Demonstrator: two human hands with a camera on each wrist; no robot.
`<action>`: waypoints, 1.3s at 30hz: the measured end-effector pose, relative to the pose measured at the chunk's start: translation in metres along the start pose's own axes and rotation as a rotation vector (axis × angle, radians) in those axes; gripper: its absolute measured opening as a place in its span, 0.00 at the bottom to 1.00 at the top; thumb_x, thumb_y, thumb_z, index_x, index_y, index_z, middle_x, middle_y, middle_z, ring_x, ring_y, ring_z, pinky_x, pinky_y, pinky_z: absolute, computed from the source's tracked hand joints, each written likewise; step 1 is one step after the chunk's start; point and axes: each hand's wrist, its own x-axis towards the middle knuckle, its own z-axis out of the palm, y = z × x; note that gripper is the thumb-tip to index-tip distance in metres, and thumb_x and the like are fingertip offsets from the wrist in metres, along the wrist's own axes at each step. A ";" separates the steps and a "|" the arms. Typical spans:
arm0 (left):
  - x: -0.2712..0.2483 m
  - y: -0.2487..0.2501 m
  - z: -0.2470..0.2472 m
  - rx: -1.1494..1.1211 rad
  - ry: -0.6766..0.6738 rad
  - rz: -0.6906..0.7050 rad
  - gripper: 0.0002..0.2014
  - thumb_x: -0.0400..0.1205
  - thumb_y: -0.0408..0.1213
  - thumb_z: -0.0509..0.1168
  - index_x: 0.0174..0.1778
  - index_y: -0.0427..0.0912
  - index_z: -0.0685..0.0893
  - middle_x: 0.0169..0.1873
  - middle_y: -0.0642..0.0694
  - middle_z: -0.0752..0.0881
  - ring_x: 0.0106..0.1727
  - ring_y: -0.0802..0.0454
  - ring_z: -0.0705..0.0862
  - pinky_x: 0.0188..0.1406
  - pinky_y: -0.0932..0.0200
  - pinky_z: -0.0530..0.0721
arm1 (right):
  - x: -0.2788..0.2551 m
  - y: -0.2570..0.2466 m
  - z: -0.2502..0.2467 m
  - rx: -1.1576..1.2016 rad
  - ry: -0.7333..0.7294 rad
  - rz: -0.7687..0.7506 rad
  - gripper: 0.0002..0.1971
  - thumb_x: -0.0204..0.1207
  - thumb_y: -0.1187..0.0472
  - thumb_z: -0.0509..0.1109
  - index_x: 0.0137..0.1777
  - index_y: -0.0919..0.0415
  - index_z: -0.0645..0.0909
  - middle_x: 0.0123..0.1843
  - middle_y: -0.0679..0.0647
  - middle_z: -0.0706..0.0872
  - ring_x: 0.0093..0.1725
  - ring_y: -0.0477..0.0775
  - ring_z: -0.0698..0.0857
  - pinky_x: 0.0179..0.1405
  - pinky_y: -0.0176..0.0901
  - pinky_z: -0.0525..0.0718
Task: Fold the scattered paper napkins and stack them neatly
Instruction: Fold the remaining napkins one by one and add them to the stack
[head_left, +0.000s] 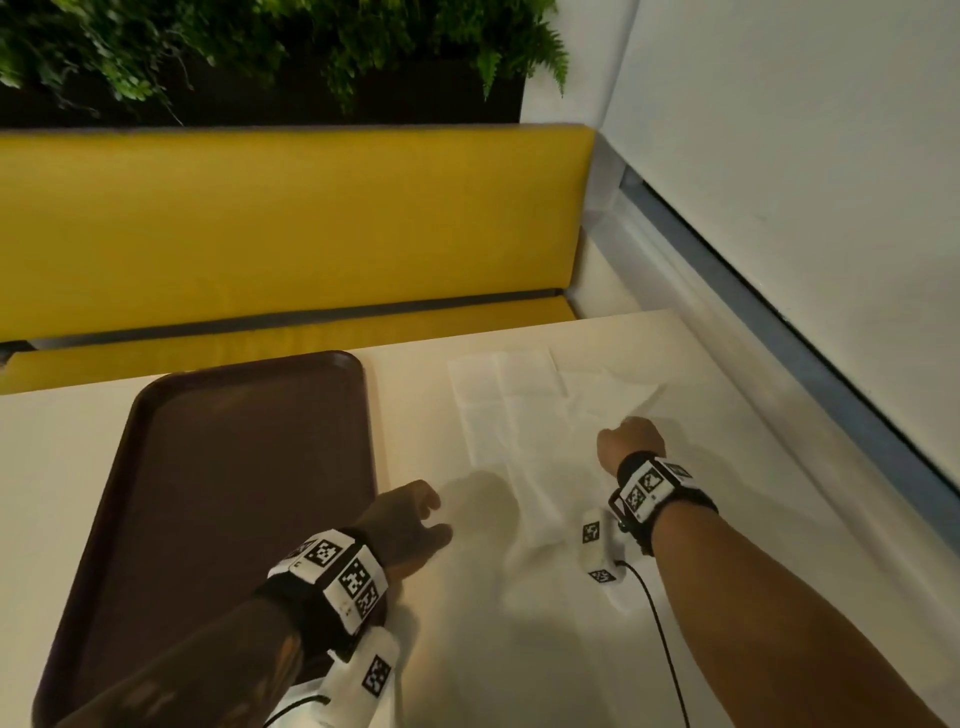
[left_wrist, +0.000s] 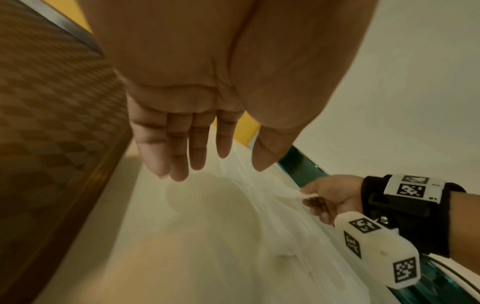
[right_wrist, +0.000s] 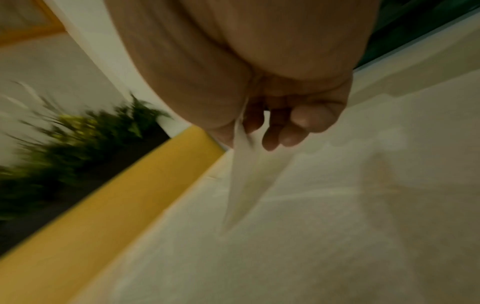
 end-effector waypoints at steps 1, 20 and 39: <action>-0.001 0.004 -0.001 -0.006 0.026 0.033 0.16 0.79 0.45 0.68 0.61 0.45 0.78 0.56 0.49 0.81 0.47 0.55 0.80 0.44 0.63 0.77 | -0.009 -0.006 0.000 0.017 0.015 -0.068 0.12 0.80 0.62 0.62 0.57 0.68 0.80 0.58 0.66 0.83 0.54 0.64 0.82 0.52 0.49 0.78; -0.041 0.058 -0.051 -1.035 -0.055 0.111 0.14 0.83 0.40 0.62 0.52 0.33 0.85 0.47 0.36 0.87 0.47 0.42 0.86 0.50 0.49 0.84 | -0.182 -0.034 0.008 -0.133 -0.012 -1.360 0.09 0.73 0.62 0.70 0.53 0.61 0.84 0.46 0.54 0.87 0.45 0.54 0.85 0.38 0.48 0.89; -0.057 0.034 -0.070 -0.917 0.166 0.227 0.13 0.79 0.39 0.68 0.57 0.41 0.84 0.52 0.40 0.90 0.52 0.38 0.89 0.54 0.37 0.86 | -0.158 -0.043 0.005 0.779 -0.676 -0.462 0.18 0.77 0.54 0.70 0.59 0.67 0.80 0.58 0.79 0.79 0.50 0.69 0.81 0.45 0.62 0.76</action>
